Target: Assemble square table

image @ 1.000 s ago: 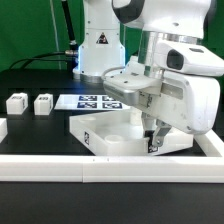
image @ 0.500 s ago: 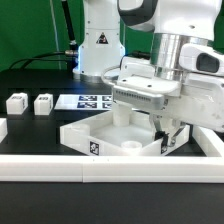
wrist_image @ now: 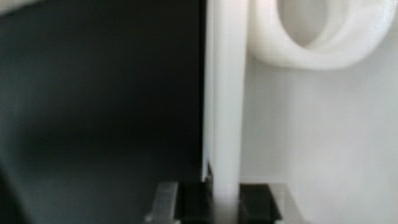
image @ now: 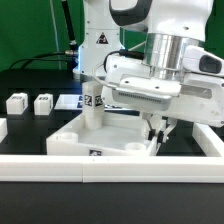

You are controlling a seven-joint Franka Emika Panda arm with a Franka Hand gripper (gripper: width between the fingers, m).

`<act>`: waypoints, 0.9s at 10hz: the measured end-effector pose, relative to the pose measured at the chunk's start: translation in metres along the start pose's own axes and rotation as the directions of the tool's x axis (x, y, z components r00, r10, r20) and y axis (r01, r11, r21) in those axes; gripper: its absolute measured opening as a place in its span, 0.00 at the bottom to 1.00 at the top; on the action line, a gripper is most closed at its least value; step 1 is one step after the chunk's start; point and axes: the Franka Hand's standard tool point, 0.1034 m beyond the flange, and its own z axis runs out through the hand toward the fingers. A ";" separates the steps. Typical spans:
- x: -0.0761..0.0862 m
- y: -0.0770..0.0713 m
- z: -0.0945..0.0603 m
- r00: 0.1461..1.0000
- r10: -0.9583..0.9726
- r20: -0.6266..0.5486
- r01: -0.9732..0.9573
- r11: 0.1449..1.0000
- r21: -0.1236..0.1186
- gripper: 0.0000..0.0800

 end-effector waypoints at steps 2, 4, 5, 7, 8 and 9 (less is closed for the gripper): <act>0.005 0.023 -0.006 0.975 -0.220 -0.033 0.221 0.975 0.015 0.07; 0.005 0.025 -0.004 0.910 -0.412 -0.044 0.411 0.911 -0.029 0.08; 0.006 0.022 -0.004 0.903 -0.427 -0.047 0.426 0.904 -0.033 0.08; 0.007 0.022 -0.004 0.905 -0.424 -0.048 0.422 0.906 -0.038 0.08; 0.007 0.022 -0.004 0.912 -0.407 -0.049 0.406 0.913 -0.037 0.08; 0.008 0.024 -0.004 0.924 -0.378 -0.052 0.377 0.926 -0.035 0.08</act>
Offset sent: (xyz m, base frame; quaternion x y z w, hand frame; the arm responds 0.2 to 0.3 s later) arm 0.0211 0.0352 -0.0043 -0.1424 0.0274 -0.2304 0.9622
